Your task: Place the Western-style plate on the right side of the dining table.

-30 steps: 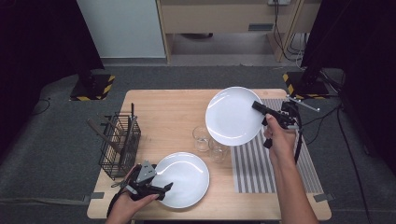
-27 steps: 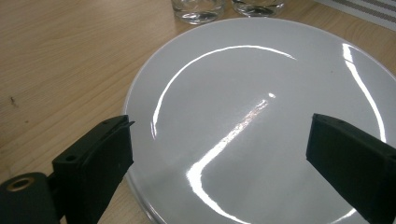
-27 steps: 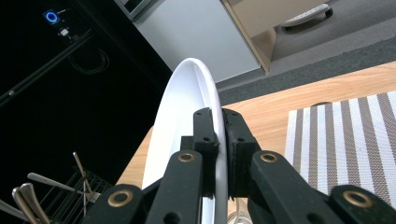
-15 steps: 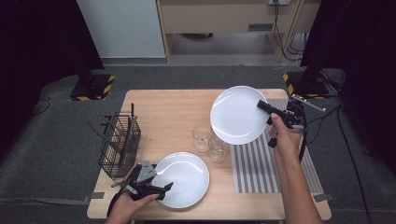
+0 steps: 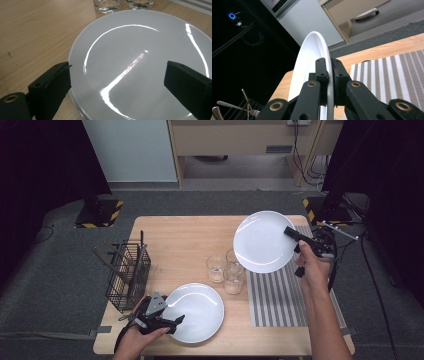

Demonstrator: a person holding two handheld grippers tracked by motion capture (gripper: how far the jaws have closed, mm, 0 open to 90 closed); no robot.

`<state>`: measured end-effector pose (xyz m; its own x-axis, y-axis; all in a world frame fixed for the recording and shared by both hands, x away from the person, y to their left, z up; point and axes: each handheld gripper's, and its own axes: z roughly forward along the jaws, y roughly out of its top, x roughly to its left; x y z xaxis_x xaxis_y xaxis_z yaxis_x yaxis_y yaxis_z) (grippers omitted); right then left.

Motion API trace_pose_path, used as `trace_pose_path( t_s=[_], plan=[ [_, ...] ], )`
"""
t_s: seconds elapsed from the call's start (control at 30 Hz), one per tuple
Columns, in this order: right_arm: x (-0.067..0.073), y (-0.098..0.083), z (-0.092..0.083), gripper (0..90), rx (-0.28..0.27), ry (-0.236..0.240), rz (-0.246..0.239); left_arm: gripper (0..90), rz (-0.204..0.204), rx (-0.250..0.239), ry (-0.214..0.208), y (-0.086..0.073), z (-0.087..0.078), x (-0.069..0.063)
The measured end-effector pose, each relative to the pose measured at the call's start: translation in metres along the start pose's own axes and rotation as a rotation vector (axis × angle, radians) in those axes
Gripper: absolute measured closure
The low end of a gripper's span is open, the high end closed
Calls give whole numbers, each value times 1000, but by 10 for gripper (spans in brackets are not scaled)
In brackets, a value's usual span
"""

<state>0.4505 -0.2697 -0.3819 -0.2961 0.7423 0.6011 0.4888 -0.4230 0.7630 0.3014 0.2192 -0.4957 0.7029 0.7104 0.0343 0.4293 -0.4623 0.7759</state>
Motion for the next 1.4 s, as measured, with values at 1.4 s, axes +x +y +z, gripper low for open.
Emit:
trace_pose_path(
  t_s=[1.4],
  plan=[
    [-67, -3, -31, 858, -24, -101, 57, 65, 2, 12, 5, 0, 3, 0]
  ],
)
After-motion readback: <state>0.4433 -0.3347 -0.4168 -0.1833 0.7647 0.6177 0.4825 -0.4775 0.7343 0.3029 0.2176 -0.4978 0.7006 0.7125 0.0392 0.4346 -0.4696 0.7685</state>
